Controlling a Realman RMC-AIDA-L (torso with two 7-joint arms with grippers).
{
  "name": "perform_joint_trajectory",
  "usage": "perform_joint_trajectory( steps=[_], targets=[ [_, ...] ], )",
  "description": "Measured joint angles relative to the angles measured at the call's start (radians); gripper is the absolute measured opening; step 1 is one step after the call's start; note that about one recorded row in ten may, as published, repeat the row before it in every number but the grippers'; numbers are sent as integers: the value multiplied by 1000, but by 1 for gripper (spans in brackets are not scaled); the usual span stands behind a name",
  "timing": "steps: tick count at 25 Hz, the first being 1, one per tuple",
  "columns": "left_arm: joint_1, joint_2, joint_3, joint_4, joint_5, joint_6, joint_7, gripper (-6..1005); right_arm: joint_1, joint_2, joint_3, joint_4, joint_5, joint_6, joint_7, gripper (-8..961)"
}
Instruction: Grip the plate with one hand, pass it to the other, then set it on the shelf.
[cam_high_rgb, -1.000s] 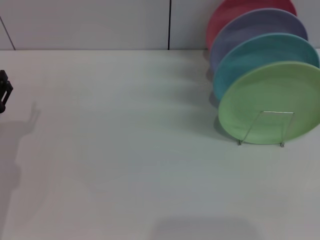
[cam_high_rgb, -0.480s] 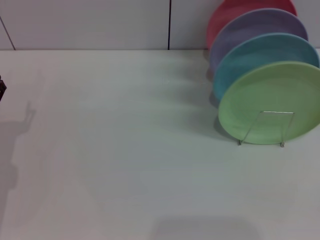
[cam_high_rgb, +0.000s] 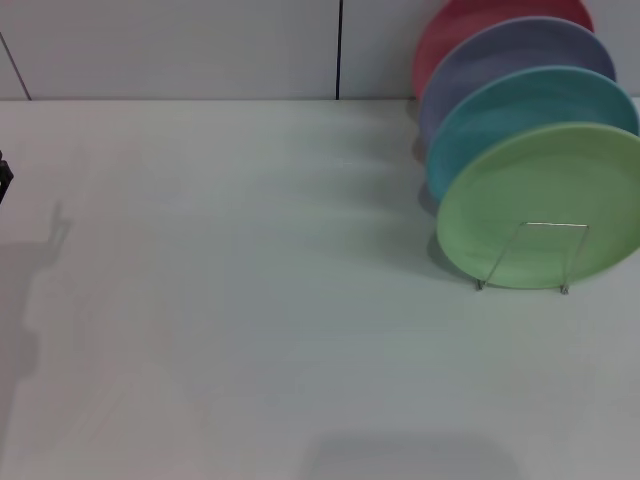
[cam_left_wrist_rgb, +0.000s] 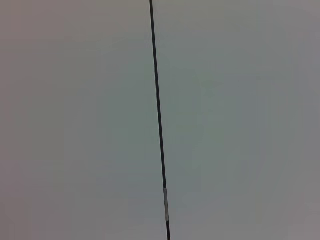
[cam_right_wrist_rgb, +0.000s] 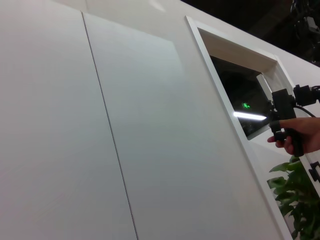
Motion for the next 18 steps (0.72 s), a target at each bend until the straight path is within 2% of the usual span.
perform_joint_trajectory(
  steps=[5,9,13,18],
  targets=[
    [1,0,-9,1,0,0,0,861,-5,0,5,0,4,1,1,699],
    [8,1,-11,2,0,0,1,861,-10,-4,-58,-17,-82,5,6,699],
    [8,2,-12,2,0,0,1,861,32,-3,-112,-29,-198,24,-69,699],
    [12,0,-9,0,0,-1,1,861,70,-1,-117,-4,-207,66,-127,699]
  ],
)
